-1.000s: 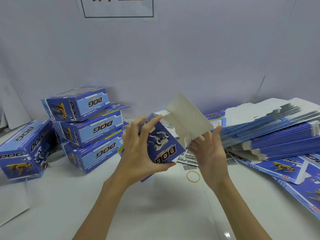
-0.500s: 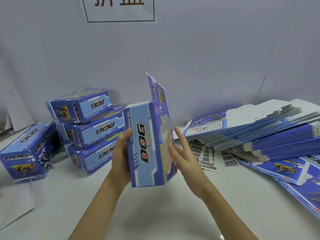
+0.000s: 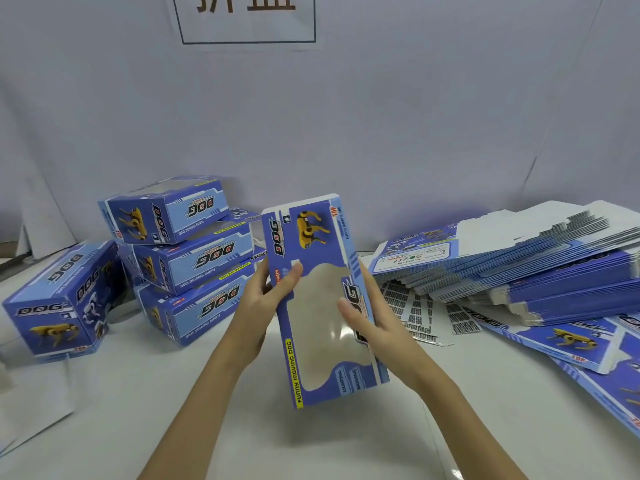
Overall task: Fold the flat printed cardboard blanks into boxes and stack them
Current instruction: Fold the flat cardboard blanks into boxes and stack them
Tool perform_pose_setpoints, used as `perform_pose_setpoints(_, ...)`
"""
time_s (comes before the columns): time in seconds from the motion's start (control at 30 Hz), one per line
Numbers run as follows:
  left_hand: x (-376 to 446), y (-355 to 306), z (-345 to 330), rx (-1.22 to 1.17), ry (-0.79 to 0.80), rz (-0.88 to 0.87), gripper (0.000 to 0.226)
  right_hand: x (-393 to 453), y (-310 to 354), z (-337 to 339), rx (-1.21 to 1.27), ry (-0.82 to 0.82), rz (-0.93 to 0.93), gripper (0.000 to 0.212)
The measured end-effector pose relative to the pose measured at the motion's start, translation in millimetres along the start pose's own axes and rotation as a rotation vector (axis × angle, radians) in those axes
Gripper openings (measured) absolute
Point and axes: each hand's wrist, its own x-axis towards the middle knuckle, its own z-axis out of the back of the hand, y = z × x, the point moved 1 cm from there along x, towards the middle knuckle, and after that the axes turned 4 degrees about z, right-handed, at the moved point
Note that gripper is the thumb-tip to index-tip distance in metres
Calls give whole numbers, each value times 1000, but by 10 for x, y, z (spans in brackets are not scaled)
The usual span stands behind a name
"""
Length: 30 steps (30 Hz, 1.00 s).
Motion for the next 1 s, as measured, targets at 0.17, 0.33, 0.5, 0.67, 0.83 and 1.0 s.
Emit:
perform_pose_setpoints(0.17,-47,-4,-52,78,208,53,53,23,47,122,115,-85,11,80)
perform_pose_setpoints(0.33,-37,22,-163,137,166,16,56,14,75,198,113,-134,6,55)
perform_pose_setpoints(0.5,-11,21,-73,175,198,109,81,61,0,226,145,-283,40,54)
perform_pose_setpoints(0.67,-15,63,-10,242,303,236,71,62,-57,317,183,-201,-32,57)
perform_pose_setpoints(0.83,17,83,-3,159,274,215,73,82,-85,232,172,-296,9,65)
perform_pose_setpoints(1.0,59,113,20,34,59,173,60,59,-89,114,193,-238,-72,74)
